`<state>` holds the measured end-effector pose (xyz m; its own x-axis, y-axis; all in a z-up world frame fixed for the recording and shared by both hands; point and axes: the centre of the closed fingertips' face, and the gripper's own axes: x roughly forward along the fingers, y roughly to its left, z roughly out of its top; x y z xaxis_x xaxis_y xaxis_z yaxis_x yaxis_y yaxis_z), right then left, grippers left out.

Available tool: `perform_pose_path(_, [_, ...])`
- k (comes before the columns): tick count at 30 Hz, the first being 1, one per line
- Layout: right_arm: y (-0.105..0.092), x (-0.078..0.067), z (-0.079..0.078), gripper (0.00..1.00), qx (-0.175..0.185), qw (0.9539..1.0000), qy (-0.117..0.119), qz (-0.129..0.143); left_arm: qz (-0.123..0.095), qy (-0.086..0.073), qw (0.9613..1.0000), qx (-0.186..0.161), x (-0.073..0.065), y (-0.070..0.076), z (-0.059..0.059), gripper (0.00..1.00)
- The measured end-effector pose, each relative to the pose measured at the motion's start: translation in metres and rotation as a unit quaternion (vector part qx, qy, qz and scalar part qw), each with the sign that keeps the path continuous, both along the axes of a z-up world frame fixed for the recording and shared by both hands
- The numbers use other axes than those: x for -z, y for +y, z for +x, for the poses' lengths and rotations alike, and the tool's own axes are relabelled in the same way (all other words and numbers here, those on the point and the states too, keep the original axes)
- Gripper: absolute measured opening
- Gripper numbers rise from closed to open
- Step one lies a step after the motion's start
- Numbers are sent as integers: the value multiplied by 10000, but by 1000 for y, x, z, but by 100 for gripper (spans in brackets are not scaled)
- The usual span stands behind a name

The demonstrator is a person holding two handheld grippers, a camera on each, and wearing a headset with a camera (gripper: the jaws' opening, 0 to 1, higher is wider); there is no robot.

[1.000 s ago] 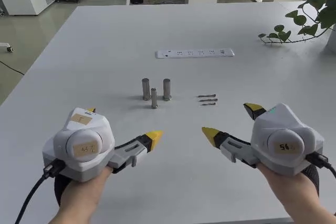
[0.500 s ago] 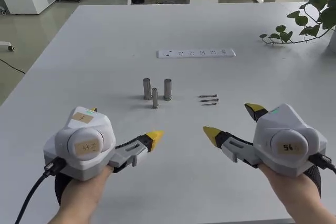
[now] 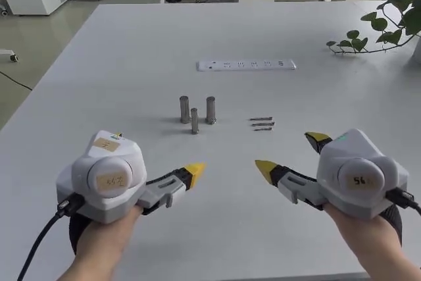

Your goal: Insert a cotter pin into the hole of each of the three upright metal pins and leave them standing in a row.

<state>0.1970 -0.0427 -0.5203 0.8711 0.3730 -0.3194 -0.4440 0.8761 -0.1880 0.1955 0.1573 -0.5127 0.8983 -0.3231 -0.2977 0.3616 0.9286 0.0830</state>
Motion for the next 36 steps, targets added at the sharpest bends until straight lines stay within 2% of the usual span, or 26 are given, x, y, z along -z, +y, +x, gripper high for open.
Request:
perform_pose_path(8, [0, -8, 1, 55, 8, 9999, -141, 35, -92, 69, 9999, 7, 0, -1, -1, 94])
perform_pose_path(13, [0, -4, 1, 55, 21, 10000, -60, 64, -88, 53, 9999, -8, -2, 1, -1, 94])
perform_pose_path(18, [2, -6, 0, 56, 0, 9999, -74, 86, 2, 52, 10000, -34, -2, 4, -1, 94])
perform_pose_path(24, [0, -7, 1, 57, 40, 9998, -29, 189, 14, 63, 10000, -14, -3, 3, -1, 94])
perform_pose_path(30, [-2, -6, 1, 57, 78, 9996, 50, 259, 65, 199, 9998, 14, -2, 3, -2, 92])
perform_pose_path(33, [1, -8, 2, 55, 4, 9996, 23, 296, 121, 185, 9998, 11, -4, 4, -1, 93])
perform_pose_path(36, [5, -5, 1, 54, -70, 9994, 139, 318, 122, 165, 9998, 10, -6, 4, -1, 95])
